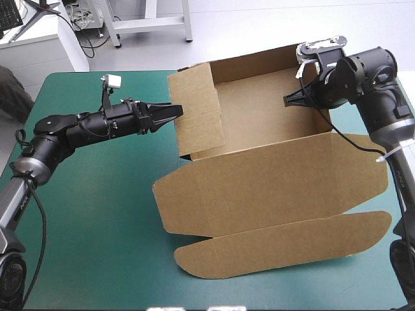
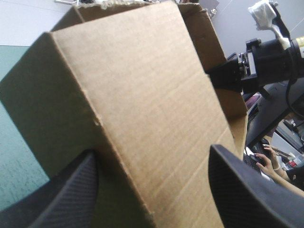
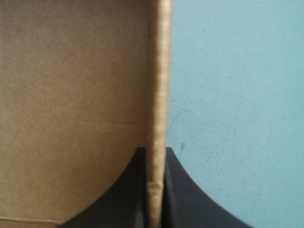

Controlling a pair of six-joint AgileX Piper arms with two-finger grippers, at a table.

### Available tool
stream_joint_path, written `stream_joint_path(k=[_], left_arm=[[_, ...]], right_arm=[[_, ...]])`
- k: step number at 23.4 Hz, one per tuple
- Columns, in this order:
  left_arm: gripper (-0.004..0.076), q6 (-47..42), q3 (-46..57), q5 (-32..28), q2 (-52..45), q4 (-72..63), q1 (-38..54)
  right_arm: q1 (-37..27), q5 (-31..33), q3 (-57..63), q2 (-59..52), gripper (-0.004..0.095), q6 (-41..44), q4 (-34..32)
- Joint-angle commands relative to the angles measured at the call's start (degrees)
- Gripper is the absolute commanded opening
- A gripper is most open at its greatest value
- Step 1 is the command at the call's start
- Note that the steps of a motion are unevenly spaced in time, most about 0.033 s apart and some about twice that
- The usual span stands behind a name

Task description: Fold the box

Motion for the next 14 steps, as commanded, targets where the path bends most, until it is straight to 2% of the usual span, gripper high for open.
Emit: stream_joint_path(k=[1,6,14], left_arm=[[0.0469,-8.1,-5.5,-3.4,-2.5,2.4,-2.5],[0.0447,-28.3,-12.4,-14.0,-2.5,26.1,-7.7],[0.0434,-51.1,-18.7,-16.9,-2.2,52.8,-13.5]], right_arm=[[-0.3,-1.3,-1.7,-2.2,-0.002,-0.1,0.5],[0.0,-5.1,-1.7,-2.1,-0.0018,-0.1,7.0],[0.0,-6.7,-1.7,-2.1,-0.0015,0.3,10.3]])
